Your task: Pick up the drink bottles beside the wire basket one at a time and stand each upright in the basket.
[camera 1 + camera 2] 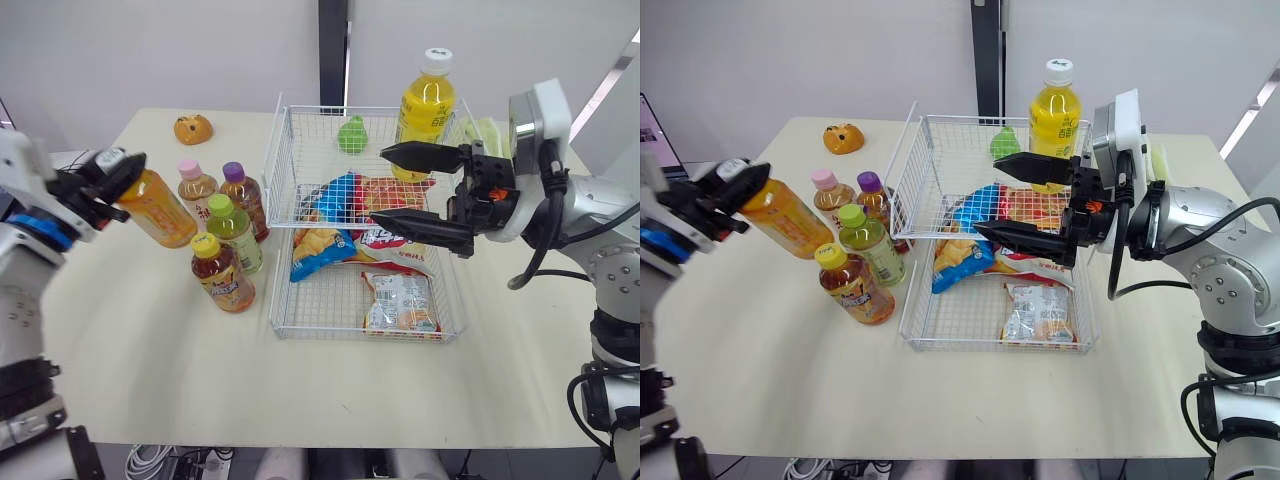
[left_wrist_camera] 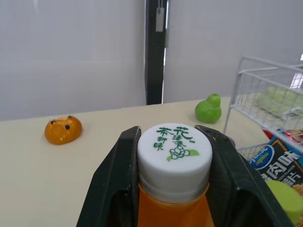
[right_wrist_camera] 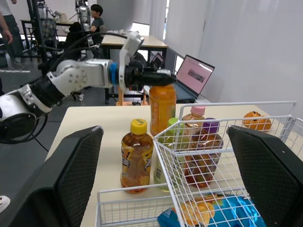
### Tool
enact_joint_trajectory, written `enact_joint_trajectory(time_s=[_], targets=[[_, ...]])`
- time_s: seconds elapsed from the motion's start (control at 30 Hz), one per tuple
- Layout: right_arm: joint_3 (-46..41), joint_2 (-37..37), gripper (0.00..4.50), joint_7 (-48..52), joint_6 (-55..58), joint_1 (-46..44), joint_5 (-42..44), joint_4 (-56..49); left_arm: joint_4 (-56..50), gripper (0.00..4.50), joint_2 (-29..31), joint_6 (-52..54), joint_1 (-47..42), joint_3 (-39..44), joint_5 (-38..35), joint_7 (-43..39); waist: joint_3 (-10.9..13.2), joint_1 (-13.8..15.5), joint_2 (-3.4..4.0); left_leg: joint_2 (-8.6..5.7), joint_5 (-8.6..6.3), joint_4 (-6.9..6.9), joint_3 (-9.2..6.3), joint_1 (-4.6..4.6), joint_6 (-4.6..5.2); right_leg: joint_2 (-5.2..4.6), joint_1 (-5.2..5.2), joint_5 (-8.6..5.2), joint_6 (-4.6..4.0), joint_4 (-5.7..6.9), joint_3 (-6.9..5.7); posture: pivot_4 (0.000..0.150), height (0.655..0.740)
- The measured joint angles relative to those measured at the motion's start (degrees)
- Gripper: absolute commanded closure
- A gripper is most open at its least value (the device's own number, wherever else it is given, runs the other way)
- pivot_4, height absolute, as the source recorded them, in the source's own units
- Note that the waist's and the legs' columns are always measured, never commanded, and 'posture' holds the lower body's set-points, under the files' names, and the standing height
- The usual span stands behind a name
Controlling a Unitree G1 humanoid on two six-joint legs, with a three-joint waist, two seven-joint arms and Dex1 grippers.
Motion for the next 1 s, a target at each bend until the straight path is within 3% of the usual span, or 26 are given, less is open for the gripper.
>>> enact_joint_trajectory(time_s=[0.2,0.27,0.4,0.5,0.67,0.8,1.0], targets=[[0.1,0.4,0.00,0.8,-1.1,0.1,-1.3,1.2,9.2,3.13,14.8,9.7,-10.1,0.0,-5.0,-10.1,0.0,0.0,-0.05,-0.02,-0.01,0.00,-0.01,0.00,0.02,0.00,0.00,0.00,0.01,-0.03,-0.02,0.150,0.7400],[0.0,0.5,0.00,0.6,-1.1,0.3,-1.4,1.0,14.5,3.13,19.7,11.7,-18.3,-4.0,-5.2,-14.5,0.1,0.2,-0.06,-0.04,-0.01,0.01,-0.04,-0.02,0.01,0.00,0.00,-0.01,0.01,-0.01,-0.06,0.150,0.7400],[-0.8,0.5,0.00,-1.1,-1.2,1.2,-1.5,0.5,21.7,3.13,20.4,12.3,-36.7,-13.2,-3.5,-20.3,0.1,0.7,-0.10,-0.09,0.00,0.10,-0.07,-0.03,0.02,0.00,0.07,-0.01,0.03,0.05,-0.08,0.150,0.7400],[-1.8,0.1,0.00,-2.4,-1.2,2.3,-1.5,-0.5,27.3,3.13,16.9,11.6,-48.9,-20.3,0.6,-24.7,0.1,0.7,-0.10,-0.11,0.00,0.12,-0.04,-0.02,0.03,0.01,0.06,-0.07,0.12,0.14,-0.04,0.150,0.7400],[-4.2,-2.4,0.00,-5.2,-0.9,4.1,-1.6,-2.5,38.3,3.13,3.4,7.1,-64.6,-28.7,7.9,-28.9,0.1,1.3,-0.23,-0.11,0.01,0.22,-0.09,-0.12,0.04,0.04,0.02,-0.09,0.15,0.15,-0.09,0.150,0.7400],[-7.8,-5.0,0.00,-7.8,-0.7,6.4,-1.3,-5.4,47.0,3.13,-7.8,-0.4,-72.0,-31.0,12.6,-31.7,0.1,1.0,-0.23,-0.10,0.01,0.20,-0.02,-0.16,0.04,0.03,-0.04,-0.11,0.19,0.08,-0.02,0.150,0.7400],[-10.9,-6.1,0.00,-12.4,0.9,11.4,0.0,-9.9,56.1,3.13,-20.3,-11.0,-74.8,-31.0,17.4,-32.6,0.2,-0.1,-0.21,-0.06,0.01,0.06,0.16,-0.21,0.04,0.04,-0.26,-0.12,0.20,0.14,0.14,0.150,0.7400]])
